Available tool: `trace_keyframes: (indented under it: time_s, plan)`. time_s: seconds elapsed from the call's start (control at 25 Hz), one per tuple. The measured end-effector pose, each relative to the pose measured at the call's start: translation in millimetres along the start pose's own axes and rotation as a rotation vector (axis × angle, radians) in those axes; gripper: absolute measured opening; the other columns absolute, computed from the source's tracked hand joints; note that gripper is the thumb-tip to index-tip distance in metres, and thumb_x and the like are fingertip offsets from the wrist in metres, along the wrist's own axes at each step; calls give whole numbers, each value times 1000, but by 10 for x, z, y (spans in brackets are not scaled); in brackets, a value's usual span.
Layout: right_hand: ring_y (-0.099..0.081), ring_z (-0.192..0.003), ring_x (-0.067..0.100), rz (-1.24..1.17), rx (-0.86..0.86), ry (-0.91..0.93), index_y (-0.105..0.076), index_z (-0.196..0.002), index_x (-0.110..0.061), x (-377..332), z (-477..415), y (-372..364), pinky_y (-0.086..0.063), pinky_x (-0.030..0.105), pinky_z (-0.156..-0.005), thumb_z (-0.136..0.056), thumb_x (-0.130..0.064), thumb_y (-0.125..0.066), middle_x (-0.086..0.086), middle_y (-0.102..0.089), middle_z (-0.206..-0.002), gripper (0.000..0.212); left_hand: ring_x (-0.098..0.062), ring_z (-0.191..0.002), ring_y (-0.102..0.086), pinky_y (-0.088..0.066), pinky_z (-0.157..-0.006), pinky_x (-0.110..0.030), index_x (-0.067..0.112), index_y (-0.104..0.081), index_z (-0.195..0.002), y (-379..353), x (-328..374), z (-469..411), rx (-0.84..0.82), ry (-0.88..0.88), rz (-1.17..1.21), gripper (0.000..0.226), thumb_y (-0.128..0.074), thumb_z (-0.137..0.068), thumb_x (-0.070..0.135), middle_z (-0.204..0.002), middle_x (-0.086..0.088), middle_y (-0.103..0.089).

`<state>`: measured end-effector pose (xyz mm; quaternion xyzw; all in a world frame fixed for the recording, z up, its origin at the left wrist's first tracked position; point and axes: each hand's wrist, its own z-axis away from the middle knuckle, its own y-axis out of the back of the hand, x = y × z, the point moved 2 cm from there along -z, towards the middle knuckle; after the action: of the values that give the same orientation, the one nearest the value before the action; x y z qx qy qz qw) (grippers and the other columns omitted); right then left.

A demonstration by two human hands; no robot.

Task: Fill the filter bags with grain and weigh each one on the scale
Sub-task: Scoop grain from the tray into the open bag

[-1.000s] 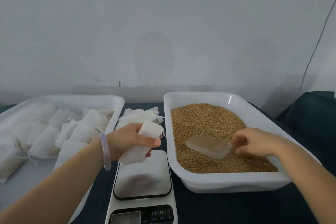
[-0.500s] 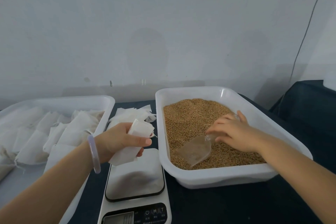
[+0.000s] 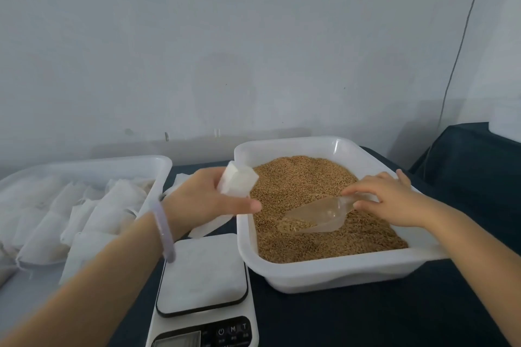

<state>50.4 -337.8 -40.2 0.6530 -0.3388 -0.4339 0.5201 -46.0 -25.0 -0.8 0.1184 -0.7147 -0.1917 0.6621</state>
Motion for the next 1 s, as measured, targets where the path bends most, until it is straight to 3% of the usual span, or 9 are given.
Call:
trace_keyframes:
  time_s: [0.08, 0.2, 0.36, 0.48, 0.72, 0.84, 1.0]
  plan:
    - [-32, -130, 14, -28, 49, -17, -45, -105, -60, 67, 65, -6, 8, 54, -112, -93, -38, -52, -26, -51, -116, 26, -7, -70, -61, -50, -63, -17, 25, -65, -88, -202, 81, -132, 50, -26, -132, 50, -88, -48, 44, -78, 6, -66]
    - [-36, -129, 15, -120, 123, -22, -45, -104, -59, 46, 131, -30, -1, 50, -113, -93, -38, -53, -19, -55, -123, 25, -2, -66, -51, -38, -48, -8, 27, -52, -87, -527, 124, -348, 110, -85, -248, 45, -86, -59, 39, -77, 11, -55]
    - [-38, -124, 16, -223, 278, -33, -51, -105, -55, 20, 134, 57, -6, 43, -111, -93, -34, -54, -17, -59, -118, 25, -11, -84, -55, -51, -69, -28, 28, -50, -106, -755, -51, -460, 158, -52, -359, 53, -82, -65, 41, -90, 10, -55]
    - [-39, -120, 15, -190, 347, -39, -51, -103, -55, 65, 173, 120, -7, 38, -109, -93, -31, -54, -22, -58, -108, 26, -22, -99, -54, -50, -85, -42, 30, -49, -106, -777, -193, -471, 174, -13, -360, 54, -81, -64, 44, -93, 9, -57]
    - [-38, -111, 8, -214, 380, 39, -53, -101, -54, 82, 227, 466, -7, 36, -108, -91, -29, -57, -29, -55, -97, 27, -20, -99, -53, -50, -86, -42, 34, -49, -102, -756, -229, -480, 178, 10, -330, 54, -82, -61, 47, -95, 9, -58]
    - [-37, -111, 9, -91, 337, 80, -51, -103, -53, -45, 199, 644, -7, 32, -106, -92, -31, -56, -24, -56, -101, 26, -22, -98, -54, -49, -88, -44, 36, -49, -96, -761, -232, -487, 148, 18, -353, 51, -82, -59, 49, -92, 9, -58]
    - [-37, -116, 13, 104, 349, 124, -59, -115, -45, -241, 132, 808, -2, 39, -112, -91, -34, -56, -21, -53, -99, 26, -22, -96, -54, -50, -85, -44, 35, -47, -89, -763, -234, -490, 134, 27, -349, 49, -82, -57, 52, -91, 7, -58]
